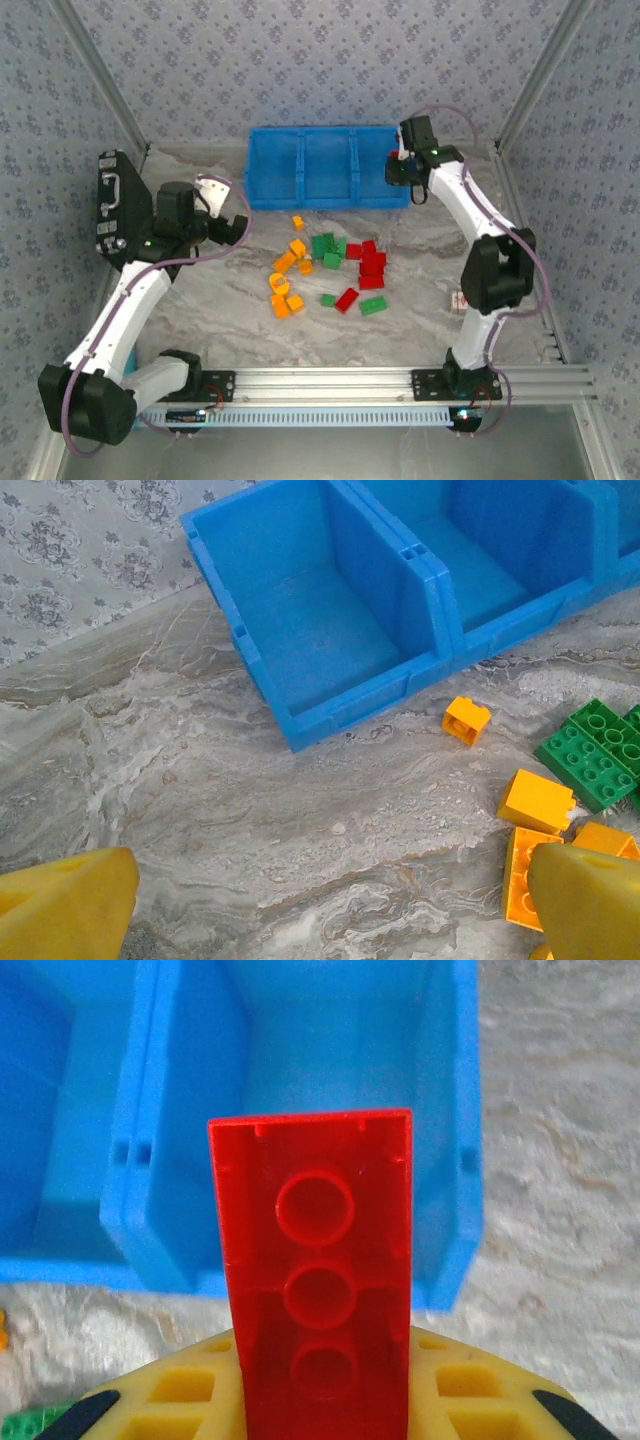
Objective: Sort the legos into containers by color
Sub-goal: Place the lego in the container.
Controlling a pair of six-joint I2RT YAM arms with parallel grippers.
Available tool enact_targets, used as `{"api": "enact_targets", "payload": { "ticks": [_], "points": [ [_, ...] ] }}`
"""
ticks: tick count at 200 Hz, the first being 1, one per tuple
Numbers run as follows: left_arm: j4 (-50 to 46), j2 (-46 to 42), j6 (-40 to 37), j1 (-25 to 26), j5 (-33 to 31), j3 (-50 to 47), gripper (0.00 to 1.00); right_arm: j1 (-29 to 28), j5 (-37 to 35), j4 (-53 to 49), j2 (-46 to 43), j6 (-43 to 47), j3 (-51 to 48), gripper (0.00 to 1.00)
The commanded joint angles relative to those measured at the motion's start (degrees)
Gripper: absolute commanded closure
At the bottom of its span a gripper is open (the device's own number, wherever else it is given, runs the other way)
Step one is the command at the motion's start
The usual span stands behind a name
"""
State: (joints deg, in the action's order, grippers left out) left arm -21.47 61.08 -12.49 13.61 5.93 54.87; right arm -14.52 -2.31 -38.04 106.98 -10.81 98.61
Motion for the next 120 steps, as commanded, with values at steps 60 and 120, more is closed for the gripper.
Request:
{"api": "enact_targets", "payload": {
  "ticks": [60,120],
  "points": [
    [2.29,-4.12,-0.25,-0.34,0.09,-2.00,0.00,-7.59,4.06,1.85,20.41,5.64,25.58,0.72],
    [2.55,-4.19,-0.24,-0.42,0.31,-2.23,0.00,-10.55,5.87,1.77,27.20,5.23,28.14,0.64]
  ]
}}
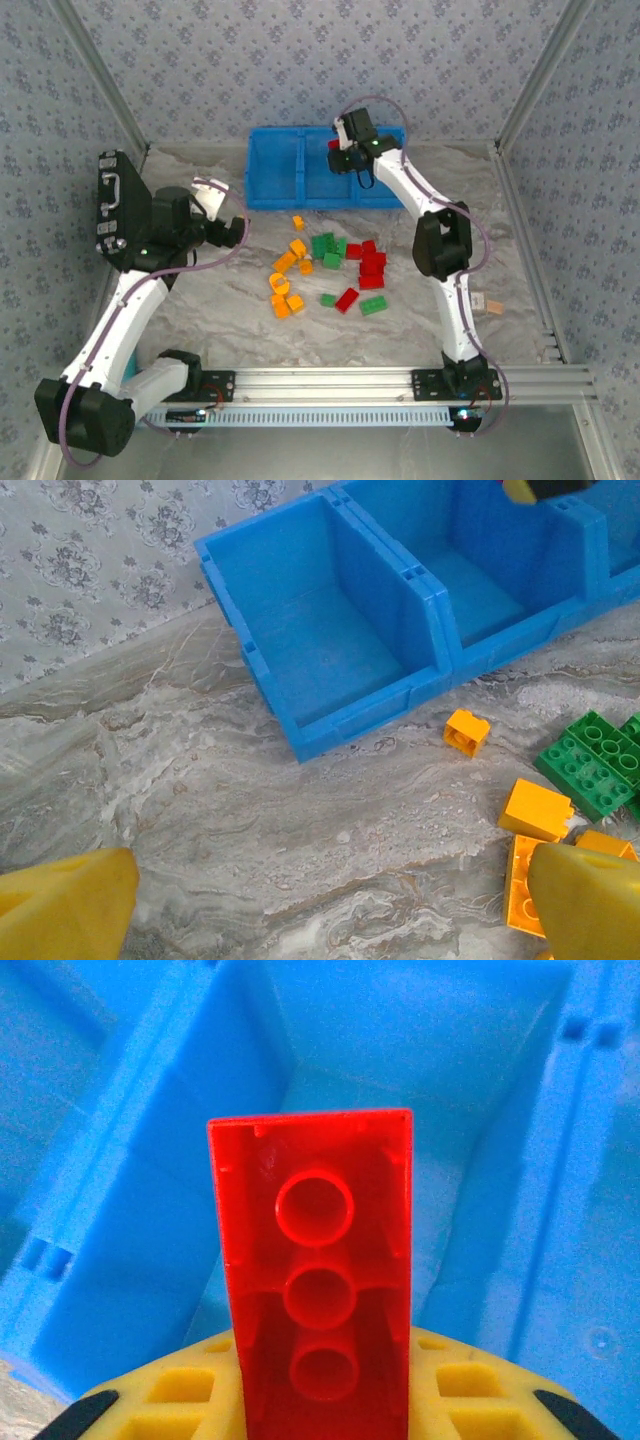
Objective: Sort the legos into containers by color
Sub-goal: Place the lego in the container.
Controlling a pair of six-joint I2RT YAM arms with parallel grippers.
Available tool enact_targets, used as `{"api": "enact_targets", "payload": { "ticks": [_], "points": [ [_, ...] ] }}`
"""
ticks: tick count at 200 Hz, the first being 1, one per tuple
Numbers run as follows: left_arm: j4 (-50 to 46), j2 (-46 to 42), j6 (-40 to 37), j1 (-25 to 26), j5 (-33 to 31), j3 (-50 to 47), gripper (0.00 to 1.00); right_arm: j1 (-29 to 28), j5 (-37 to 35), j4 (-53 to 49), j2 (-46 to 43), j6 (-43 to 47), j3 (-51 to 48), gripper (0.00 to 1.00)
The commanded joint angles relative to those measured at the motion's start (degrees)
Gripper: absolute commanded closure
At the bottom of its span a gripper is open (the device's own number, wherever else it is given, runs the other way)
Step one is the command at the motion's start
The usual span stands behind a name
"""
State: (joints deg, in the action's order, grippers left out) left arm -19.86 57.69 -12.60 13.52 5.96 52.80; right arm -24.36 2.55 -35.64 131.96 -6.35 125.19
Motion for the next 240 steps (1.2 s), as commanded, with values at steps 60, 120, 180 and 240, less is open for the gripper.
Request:
{"api": "enact_targets", "payload": {
  "ticks": [60,120,180,240],
  "points": [
    [0.37,-0.74,-0.20,-0.30,0.31,0.00,0.00,-1.27,1.05,0.68,0.17,1.30,-0.94,0.47],
    [-0.56,-0.90,-1.06,-0.32,-0.64,0.44,0.00,-2.37,1.61,0.70,-14.28,0.90,-14.81,0.39],
    [-0.18,-0.98,-1.03,-0.29,-1.34,-0.23,0.00,-7.88,2.51,3.28,-32.16,-15.89,-41.31,0.22],
    [1.01,-0.86,-0.19,-0.27,-0.51,-1.03,0.00,-15.80,2.09,4.83,-32.41,-26.20,-50.34,0.19]
  ]
}}
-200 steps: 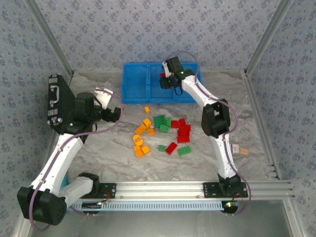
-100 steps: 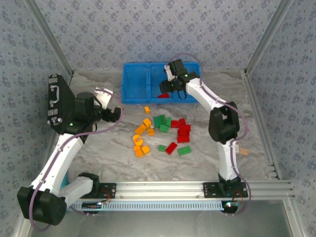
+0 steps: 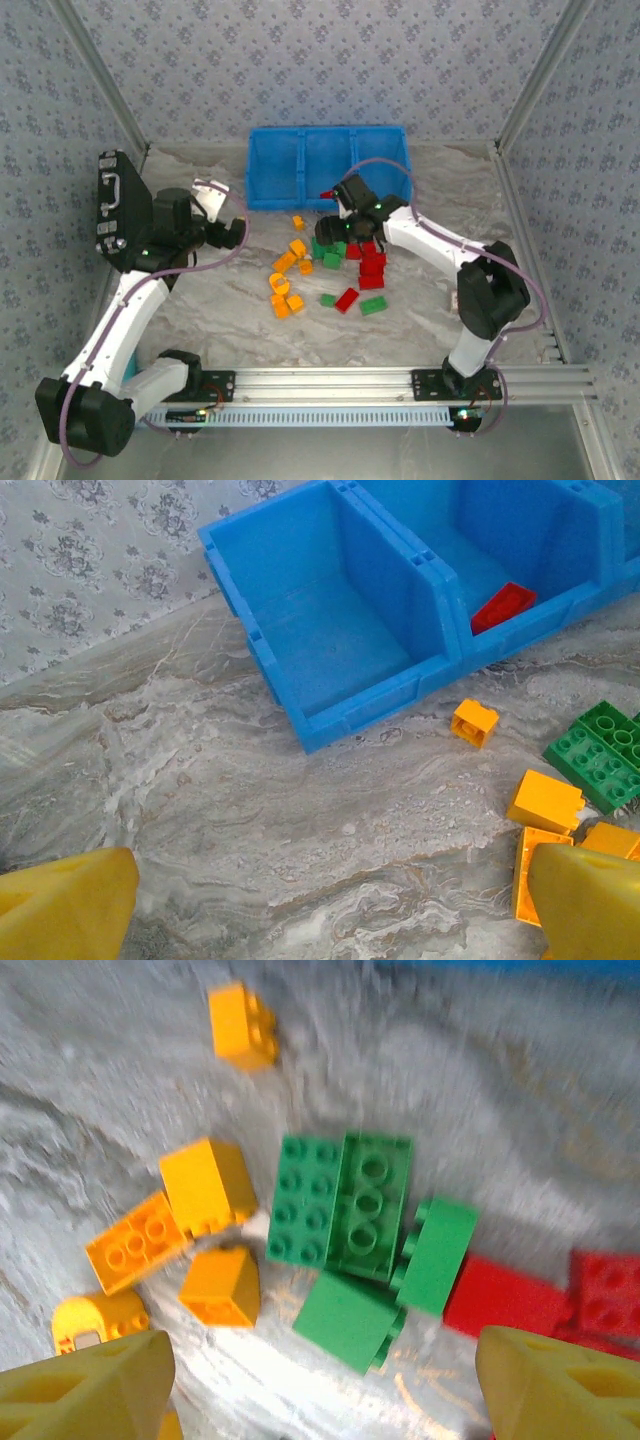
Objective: Sort the legos into containers by color
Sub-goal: Place the lego in the container, then pick up the lego from the center of the table.
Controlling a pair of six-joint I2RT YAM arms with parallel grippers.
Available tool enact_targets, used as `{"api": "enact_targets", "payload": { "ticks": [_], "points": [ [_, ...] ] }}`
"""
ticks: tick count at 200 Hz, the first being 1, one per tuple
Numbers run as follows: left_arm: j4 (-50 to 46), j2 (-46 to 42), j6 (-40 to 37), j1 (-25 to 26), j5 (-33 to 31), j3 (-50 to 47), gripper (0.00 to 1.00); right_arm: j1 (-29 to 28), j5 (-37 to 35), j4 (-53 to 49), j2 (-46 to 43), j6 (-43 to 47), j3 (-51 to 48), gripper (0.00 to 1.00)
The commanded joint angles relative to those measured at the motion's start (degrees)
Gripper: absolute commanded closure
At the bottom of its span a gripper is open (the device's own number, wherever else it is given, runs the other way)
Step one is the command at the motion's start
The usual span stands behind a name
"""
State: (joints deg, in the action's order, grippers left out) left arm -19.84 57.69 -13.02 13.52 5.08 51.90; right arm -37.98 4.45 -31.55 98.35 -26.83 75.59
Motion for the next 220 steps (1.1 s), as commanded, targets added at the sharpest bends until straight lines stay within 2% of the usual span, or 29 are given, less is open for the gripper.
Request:
{"api": "enact_targets", "payload": {
  "ticks": [1,54,73,121,220],
  "points": [
    [0.96,-0.89,0.21,-0.26,0.37,-0.13,0.00,-2.28,0.11,0.68,1.35,-5.75,-0.73,0.19],
    [0.90,-2.66,-0.33,-0.23,-0.41,-0.85,0.00,-4.18,-1.44,-2.30,8.59,-5.34,1.39,0.23],
    [0.90,-2.94,-0.53,-0.24,-0.77,-1.01,0.00,-4.83,-4.36,-4.59,10.07,-5.34,1.53,0.23],
    [0.68,-2.47,-0.74,-0.23,-0.95,-0.86,0.00,-5.05,-5.89,-3.55,12.26,-5.79,0.71,0.27],
    [0.41,-1.74,-0.89,-0.29,-1.13,-0.62,0.00,-4.65,-7.42,-4.63,13.60,-3.39,2.19,0.57]
  ]
}}
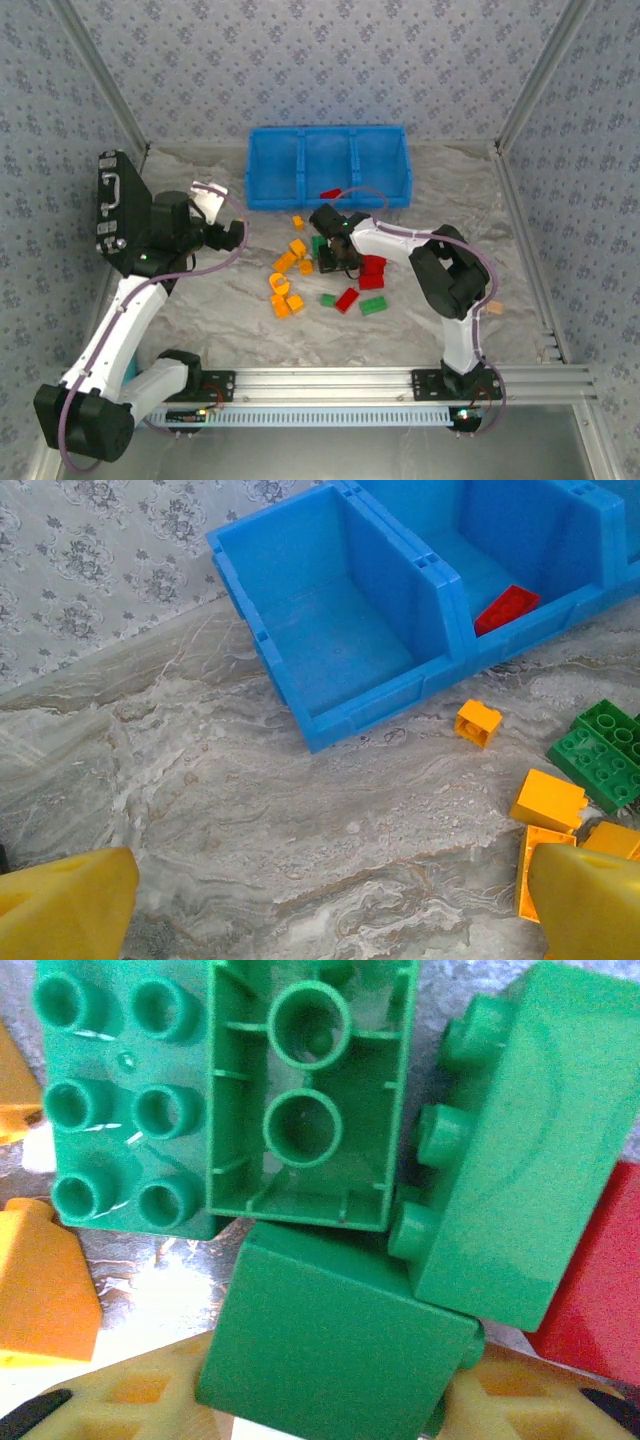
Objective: Sort the legos into containers by color
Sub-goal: Pick up the lego from the center of the table, then place the lego in the container.
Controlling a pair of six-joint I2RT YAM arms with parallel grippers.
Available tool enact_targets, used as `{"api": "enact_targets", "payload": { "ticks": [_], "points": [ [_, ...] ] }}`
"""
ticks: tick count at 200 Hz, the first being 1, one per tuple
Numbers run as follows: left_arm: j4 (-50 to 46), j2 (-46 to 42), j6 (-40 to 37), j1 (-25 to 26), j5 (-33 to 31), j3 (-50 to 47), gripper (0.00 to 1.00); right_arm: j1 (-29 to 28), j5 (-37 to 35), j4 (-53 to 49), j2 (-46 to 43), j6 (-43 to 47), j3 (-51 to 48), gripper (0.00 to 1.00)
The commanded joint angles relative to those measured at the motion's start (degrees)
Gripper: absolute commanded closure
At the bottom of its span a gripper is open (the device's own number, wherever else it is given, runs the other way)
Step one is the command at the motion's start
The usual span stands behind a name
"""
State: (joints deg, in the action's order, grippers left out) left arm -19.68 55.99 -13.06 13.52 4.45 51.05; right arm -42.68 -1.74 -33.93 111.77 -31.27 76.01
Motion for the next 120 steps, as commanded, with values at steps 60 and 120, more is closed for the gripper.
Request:
{"api": "enact_targets", "payload": {
  "ticks": [60,120],
  "points": [
    [0.96,0.24,-0.72,-0.33,-0.25,-0.33,0.00,0.13,-2.49,-4.56,-5.34,4.21,3.67,0.61],
    [1.77,-0.36,-1.19,-0.38,-0.69,-0.97,0.00,-0.16,-6.44,-7.81,-3.84,18.09,21.57,0.60]
  ]
}}
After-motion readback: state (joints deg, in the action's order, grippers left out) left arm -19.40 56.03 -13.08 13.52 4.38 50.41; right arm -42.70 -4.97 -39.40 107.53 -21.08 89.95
